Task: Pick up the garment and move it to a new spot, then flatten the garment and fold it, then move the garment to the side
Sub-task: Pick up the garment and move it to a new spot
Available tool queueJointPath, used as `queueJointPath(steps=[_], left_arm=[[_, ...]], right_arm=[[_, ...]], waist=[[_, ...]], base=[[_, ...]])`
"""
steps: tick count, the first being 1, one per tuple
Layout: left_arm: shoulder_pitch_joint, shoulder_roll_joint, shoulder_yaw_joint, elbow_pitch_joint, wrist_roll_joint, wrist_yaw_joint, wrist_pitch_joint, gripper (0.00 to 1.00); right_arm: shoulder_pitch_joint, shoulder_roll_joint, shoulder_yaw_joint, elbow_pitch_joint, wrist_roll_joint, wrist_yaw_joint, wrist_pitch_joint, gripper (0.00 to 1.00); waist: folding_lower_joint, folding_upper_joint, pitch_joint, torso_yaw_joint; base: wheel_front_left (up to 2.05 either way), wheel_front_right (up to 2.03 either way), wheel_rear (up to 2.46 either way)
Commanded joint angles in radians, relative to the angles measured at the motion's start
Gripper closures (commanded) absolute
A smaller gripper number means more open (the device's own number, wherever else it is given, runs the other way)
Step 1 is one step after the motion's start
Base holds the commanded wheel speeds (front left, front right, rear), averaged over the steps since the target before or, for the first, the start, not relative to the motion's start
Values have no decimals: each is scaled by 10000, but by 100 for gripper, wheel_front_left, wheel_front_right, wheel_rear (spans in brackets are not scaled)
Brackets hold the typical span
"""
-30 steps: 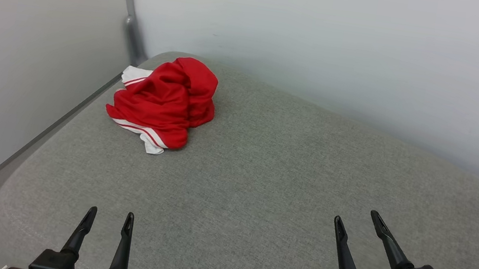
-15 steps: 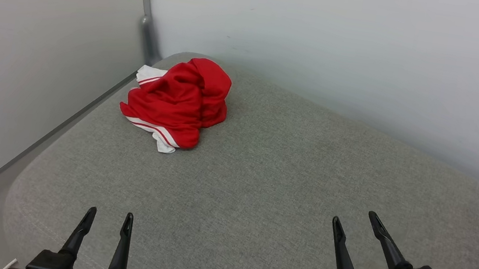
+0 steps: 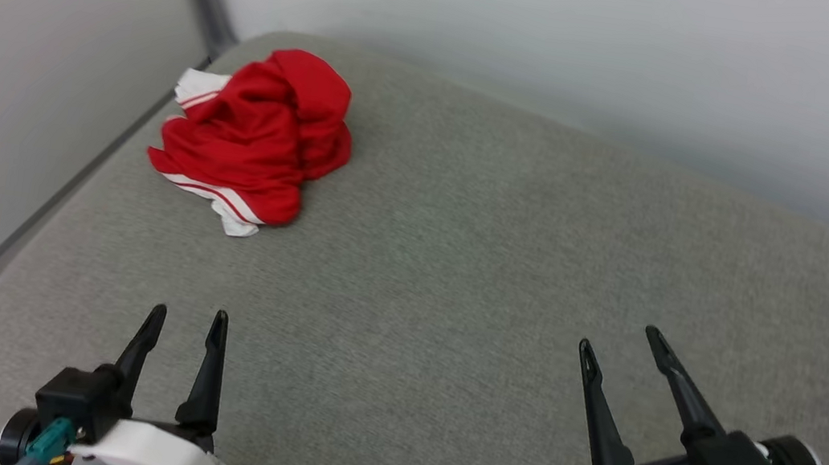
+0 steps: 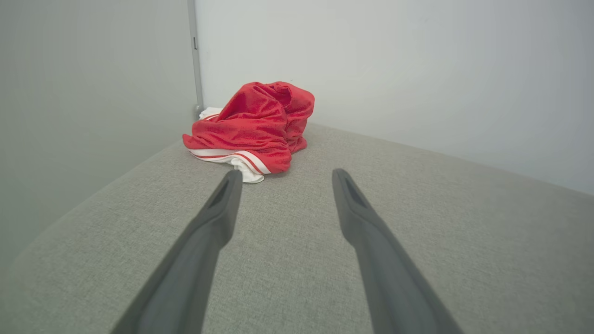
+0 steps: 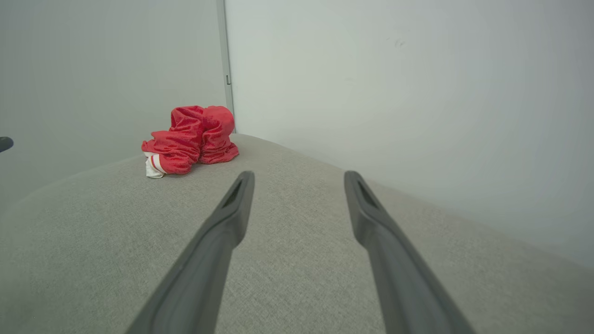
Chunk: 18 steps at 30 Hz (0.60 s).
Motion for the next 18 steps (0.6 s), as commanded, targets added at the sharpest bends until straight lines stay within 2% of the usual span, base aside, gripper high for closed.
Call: queueJointPath(steps=[1, 4, 7, 12, 14, 18], left_arm=[[-325, 175, -63, 241, -128, -5, -24, 0], [-1393, 855, -437, 1109, -850, -7, 124, 0], [-2625, 1820, -755, 1825, -1765, -10, 934, 0], [-4585, 3380, -1110, 2438, -3538, -12, 3105, 0], [-5190, 4142, -1305, 2554, -3959, -9, 4032, 0], [-6282, 5249, -1397, 3085, -4820, -11, 5852, 0]], right_arm=[[-252, -5, -8, -111, -205, -3, -21, 0], [-528, -21, -25, -378, -560, -3, -22, 0], [-755, -172, -33, -689, -718, -3, -22, 0], [-1127, -450, -44, -1253, -869, -3, -22, 0], [-1254, -544, -82, -1430, -878, -3, -21, 0], [-1409, -654, -138, -1705, -891, -3, -22, 0]], waist=[[0, -1, 662, -551], [0, -1, 1289, -936], [0, -1, 1926, -1310], [0, -1, 2965, -1865], [0, -1, 3330, -2066], [0, -1, 4038, -2446]], base=[[0, 0, 0], [0, 0, 0], [0, 0, 0], [0, 0, 0], [0, 0, 0], [0, 0, 0]])
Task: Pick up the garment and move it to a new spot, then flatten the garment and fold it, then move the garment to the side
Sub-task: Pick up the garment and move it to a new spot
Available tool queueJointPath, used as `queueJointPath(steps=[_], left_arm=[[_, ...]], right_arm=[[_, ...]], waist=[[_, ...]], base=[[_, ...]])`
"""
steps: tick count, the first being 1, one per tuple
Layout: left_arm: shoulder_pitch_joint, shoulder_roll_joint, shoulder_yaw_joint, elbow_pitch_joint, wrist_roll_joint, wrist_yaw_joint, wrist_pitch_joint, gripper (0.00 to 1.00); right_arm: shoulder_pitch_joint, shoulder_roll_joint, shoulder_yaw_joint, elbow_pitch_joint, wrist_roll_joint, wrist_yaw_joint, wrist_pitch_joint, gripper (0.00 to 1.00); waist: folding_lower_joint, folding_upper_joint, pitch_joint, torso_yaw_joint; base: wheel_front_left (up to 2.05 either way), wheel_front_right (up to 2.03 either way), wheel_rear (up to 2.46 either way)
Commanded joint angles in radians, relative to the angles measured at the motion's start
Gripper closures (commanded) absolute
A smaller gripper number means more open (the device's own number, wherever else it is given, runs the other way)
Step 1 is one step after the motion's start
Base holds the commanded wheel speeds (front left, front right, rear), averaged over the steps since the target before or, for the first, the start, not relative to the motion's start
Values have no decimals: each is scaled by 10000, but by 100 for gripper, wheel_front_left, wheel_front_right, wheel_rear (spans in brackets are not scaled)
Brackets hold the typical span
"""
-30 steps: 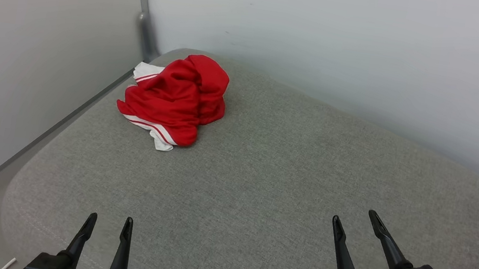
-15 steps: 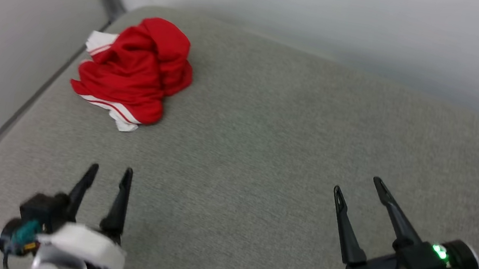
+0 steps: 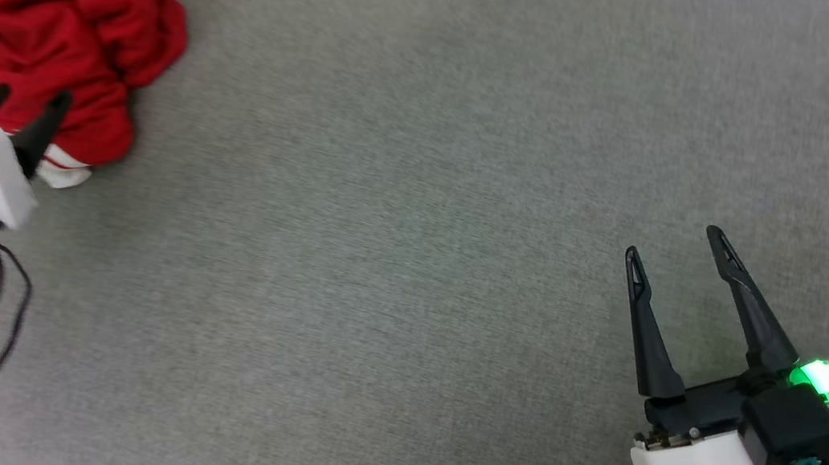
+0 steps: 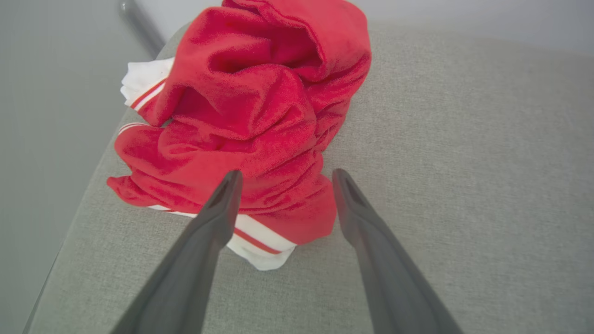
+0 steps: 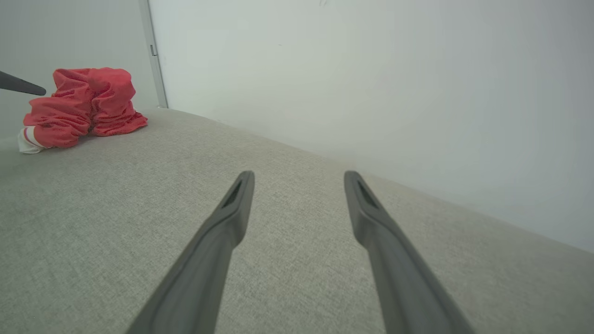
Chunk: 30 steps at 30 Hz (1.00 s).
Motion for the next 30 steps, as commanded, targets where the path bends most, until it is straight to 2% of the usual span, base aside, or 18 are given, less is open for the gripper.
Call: queueJointPath(steps=[1, 4, 10, 15, 16, 18, 26, 30], left_arm=[[-405, 331, -99, 244, -253, -10, 695, 0], [-1046, 990, -208, 571, -634, -10, 2060, 0], [-1781, 1637, -318, 958, -1304, -10, 3793, 0], [-1869, 1766, -443, 1400, -1739, -11, 4922, 0], [-1793, 1733, -539, 1462, -1832, -11, 5170, 6], [-1677, 1699, -681, 1466, -2044, -11, 5532, 100], [-1420, 1752, -832, 1204, -2397, -22, 5229, 100], [-1287, 1868, -1025, 846, -2561, -22, 4825, 100]], right_arm=[[-227, -77, -34, -100, -19, -3, -22, 0], [-272, -103, -71, -182, 78, -3, -21, 0], [-385, -76, -143, -228, 120, -3, -21, 0], [-438, -45, -104, -233, 59, -3, -21, 0], [-445, -36, -108, -217, 53, -3, -22, 0], [-498, -19, -115, -182, 38, -3, -21, 0], [-542, 39, -96, 55, 25, -3, -22, 0], [-518, 94, -61, 240, 45, -3, -22, 0]], waist=[[-3, 0, 887, -678], [-3, 0, 1331, -915], [-3, 0, 1922, -1235], [-3, 0, 2193, -1354], [-3, 0, 2215, -1364], [-3, 0, 2250, -1381], [-3, 0, 1902, -1354], [-3, 0, 1387, -1389]], base=[[0, 0, 0], [0, 0, 0], [0, 0, 0], [0, 0, 0], [0, 0, 0], [0, 0, 0], [0, 0, 0], [0, 0, 0]])
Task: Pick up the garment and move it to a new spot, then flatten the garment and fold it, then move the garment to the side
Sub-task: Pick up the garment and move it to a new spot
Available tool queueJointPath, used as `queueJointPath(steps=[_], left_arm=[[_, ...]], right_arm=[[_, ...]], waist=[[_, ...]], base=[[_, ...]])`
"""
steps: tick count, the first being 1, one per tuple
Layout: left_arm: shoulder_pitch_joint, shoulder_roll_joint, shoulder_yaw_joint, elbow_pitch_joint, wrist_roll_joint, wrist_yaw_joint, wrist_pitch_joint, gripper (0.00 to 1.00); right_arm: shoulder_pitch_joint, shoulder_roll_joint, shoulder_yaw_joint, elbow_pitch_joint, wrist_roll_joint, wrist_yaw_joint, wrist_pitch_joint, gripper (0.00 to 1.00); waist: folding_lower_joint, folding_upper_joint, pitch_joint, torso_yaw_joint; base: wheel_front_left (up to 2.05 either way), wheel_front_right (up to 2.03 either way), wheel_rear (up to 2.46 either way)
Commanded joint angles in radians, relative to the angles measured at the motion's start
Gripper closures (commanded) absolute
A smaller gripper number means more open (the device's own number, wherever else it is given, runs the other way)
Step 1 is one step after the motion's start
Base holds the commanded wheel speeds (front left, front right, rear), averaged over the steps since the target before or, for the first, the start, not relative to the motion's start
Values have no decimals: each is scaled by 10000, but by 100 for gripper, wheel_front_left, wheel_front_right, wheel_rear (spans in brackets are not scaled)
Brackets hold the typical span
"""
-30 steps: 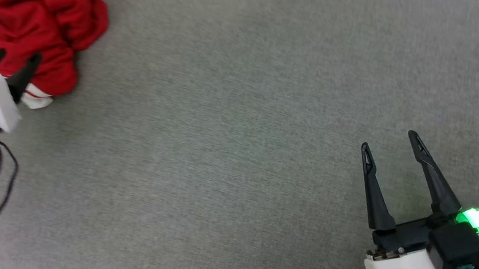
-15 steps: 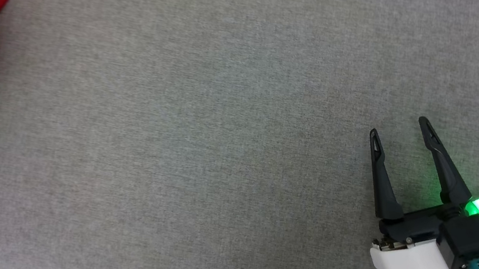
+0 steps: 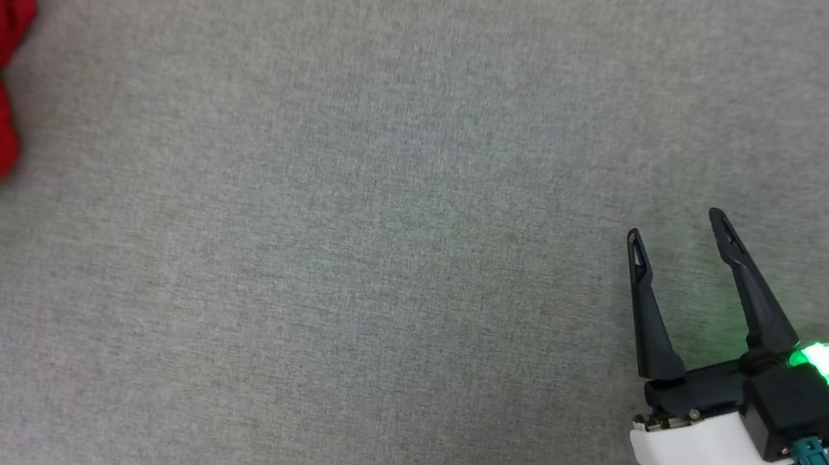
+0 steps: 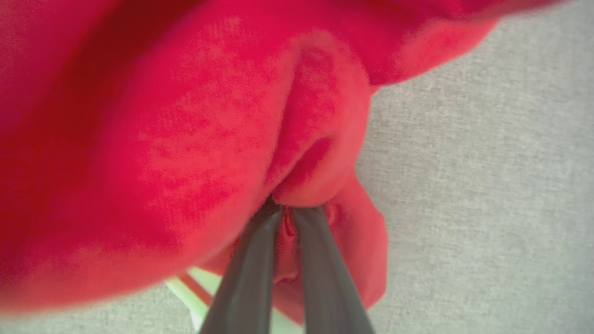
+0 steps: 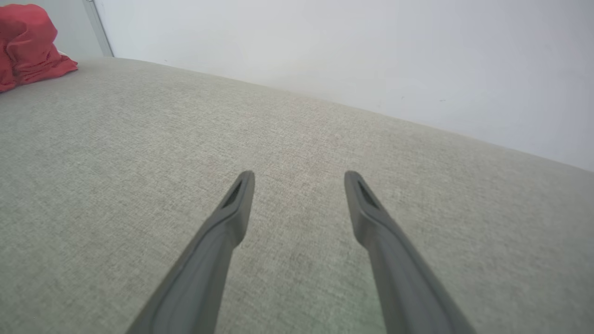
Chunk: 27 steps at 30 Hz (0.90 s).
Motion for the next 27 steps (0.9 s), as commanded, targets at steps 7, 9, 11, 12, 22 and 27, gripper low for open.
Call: queueJointPath(steps=[7, 9, 11, 12, 22, 27], left_arm=[[957, 275, -927, -1448, -276, -26, -1178, 100], [1195, 404, -1196, -1889, -392, -26, -1376, 100], [1392, 447, -1477, -2329, -457, -26, -1519, 100], [1501, 415, -1603, -2537, -524, -26, -1590, 100], [1951, -1178, -2981, -3825, -344, 13, -2460, 100], [1864, -3496, -4109, -3549, 381, 363, -3508, 100]], right_arm=[[221, 251, -51, 335, 105, -3, -21, 0], [315, 303, -78, 420, 164, -3, -20, 0], [359, 354, -63, 517, 184, -3, -22, 0], [394, 379, -37, 570, 202, -3, -22, 0], [523, 529, 42, 817, 355, -3, -22, 0], [680, 542, -95, 881, 658, -3, -22, 0]], waist=[[-1, 0, -1310, -274], [-1, 0, -1625, -347], [-1, 0, -1909, -427], [-1, 0, -2051, -477], [-1, 0, -3068, -1169], [-1, 0, -3382, -1834]], base=[[0, 0, 0], [0, 0, 0], [0, 0, 0], [0, 0, 0], [0, 0, 0], [0, 0, 0]])
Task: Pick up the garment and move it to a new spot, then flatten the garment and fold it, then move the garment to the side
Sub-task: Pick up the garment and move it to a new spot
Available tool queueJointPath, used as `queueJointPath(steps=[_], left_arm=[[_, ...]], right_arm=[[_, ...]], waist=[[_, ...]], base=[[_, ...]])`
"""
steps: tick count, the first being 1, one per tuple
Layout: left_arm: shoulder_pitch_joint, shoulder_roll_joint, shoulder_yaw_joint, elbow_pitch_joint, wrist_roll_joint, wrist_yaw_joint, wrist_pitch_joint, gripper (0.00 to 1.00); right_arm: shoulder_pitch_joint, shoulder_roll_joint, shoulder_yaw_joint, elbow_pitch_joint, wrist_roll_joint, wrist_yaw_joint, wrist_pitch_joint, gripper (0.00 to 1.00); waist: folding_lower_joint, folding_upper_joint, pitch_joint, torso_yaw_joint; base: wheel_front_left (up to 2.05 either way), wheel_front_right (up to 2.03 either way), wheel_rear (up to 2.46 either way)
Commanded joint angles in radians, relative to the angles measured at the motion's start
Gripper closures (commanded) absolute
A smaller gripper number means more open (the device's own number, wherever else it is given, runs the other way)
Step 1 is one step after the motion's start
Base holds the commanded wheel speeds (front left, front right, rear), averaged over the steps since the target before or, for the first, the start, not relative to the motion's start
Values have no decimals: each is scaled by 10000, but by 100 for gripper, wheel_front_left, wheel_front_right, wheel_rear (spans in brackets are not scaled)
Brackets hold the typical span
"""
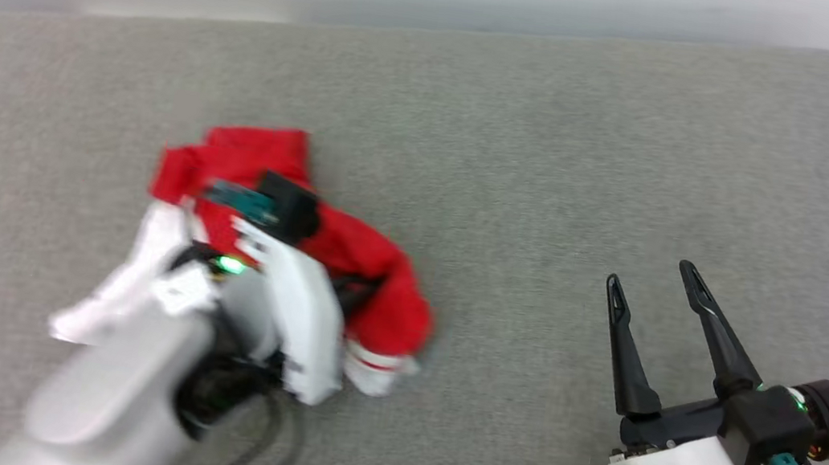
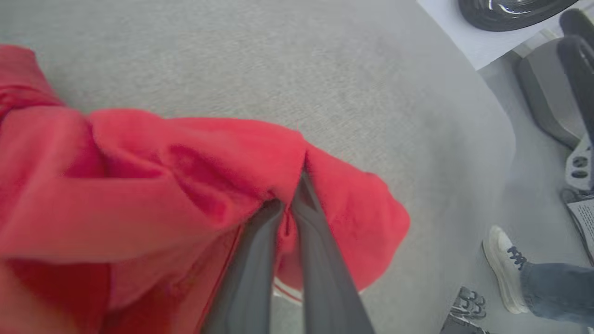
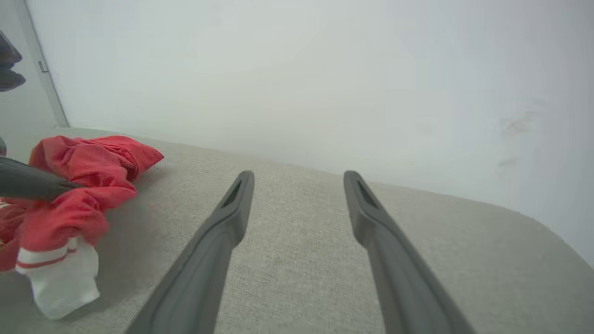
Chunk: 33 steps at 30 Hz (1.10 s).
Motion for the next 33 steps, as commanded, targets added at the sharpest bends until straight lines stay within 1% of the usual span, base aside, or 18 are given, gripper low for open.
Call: queueJointPath(steps=[1, 6, 10, 13, 14, 15, 18, 20, 24, 27, 29, 33], left_arm=[[-138, -374, -168, 160, 142, 37, -219, 100], [-594, -1842, -730, 1225, 636, 60, -1059, 100], [-1312, -2716, -963, 2273, 1122, 121, -1732, 100], [-1756, -3204, -1115, 3106, 1363, 63, -2230, 100], [-1894, -3319, -1158, 3361, 1425, 53, -2401, 62], [-2013, -3411, -1221, 3627, 1488, 39, -2553, 0], [-2212, -3609, -1476, 4196, 1594, -52, -2990, 0], [-2280, -3667, -1608, 4444, 1593, -122, -3335, 0], [-2325, -3718, -1741, 4742, 1560, -243, -4081, 0], [-2399, -3685, -1761, 4763, 1572, -287, -4656, 0], [-2448, -3541, -1613, 4694, 1570, -289, -5062, 0], [-2438, -2893, -1289, 4526, 1940, 65, -6018, 0]], right_arm=[[68, 34, -54, 10, 68, -5, -24, 0], [26, 36, -48, -46, 181, -5, -24, 0], [-103, 37, -17, -97, 252, -5, -22, 0], [-116, 38, -5, -99, 303, -5, -24, 0], [-126, 38, -13, -100, 314, -5, -24, 0], [-133, 38, -10, -98, 346, -5, -24, 0], [-137, 38, -45, -88, 391, -5, -22, 0], [-92, 38, -116, -78, 406, -5, -24, 0], [33, 34, -191, -19, 294, -7, -24, 0], [133, 34, -336, 15, 164, -5, -22, 0], [225, 34, -421, 40, 106, -5, -24, 0], [386, 33, -578, 86, -107, -7, -22, 0]], waist=[[3, 0, -116, -311], [3, 0, -98, -953], [3, 0, 53, -1454], [3, 0, 121, -1777], [3, 0, 131, -1864], [3, 0, 136, -1932], [3, 0, 109, -2007], [3, 0, 31, -1934], [3, 0, -297, -1531], [3, 0, -646, -1066], [3, 0, -885, -724], [3, 0, -1294, -87]], base=[[0, 0, 0], [0, 0, 0], [0, 0, 0], [0, 0, 0], [0, 0, 0], [0, 0, 0], [0, 0, 0], [0, 0, 0], [0, 0, 0], [0, 0, 0], [0, 0, 0], [0, 0, 0]])
